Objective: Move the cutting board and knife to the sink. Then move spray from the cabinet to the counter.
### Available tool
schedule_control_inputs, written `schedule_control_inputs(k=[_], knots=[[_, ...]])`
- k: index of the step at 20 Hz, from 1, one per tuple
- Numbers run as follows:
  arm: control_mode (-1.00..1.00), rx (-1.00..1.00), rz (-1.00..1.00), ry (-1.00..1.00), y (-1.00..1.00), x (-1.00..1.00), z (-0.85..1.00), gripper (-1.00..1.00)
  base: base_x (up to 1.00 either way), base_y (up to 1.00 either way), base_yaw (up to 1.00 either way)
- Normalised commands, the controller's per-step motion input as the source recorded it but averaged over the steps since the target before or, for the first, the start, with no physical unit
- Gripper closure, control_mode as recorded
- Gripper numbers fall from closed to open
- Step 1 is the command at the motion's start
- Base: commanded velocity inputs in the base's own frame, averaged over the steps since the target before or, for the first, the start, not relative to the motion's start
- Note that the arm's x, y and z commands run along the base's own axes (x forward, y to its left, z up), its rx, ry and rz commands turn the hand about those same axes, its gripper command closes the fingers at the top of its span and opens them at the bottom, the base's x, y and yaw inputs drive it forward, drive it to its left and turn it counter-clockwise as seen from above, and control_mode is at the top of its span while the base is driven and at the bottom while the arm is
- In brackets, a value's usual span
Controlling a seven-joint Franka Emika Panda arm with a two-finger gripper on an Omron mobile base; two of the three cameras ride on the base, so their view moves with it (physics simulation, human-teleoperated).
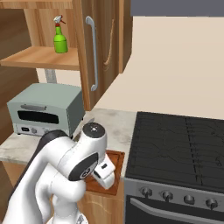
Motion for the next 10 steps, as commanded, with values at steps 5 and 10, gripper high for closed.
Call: schedule_control_inputs(k=[5, 10], knots=[[-1.00, 0.05, -0.28, -0.21, -0.12, -0.43, -0.17, -1.00, 0.00, 0.00, 0.00], [-1.00, 0.03, -0.17, -0.18, 0.00, -0.27, -0.26, -1.00, 0.00, 0.00, 0.00]])
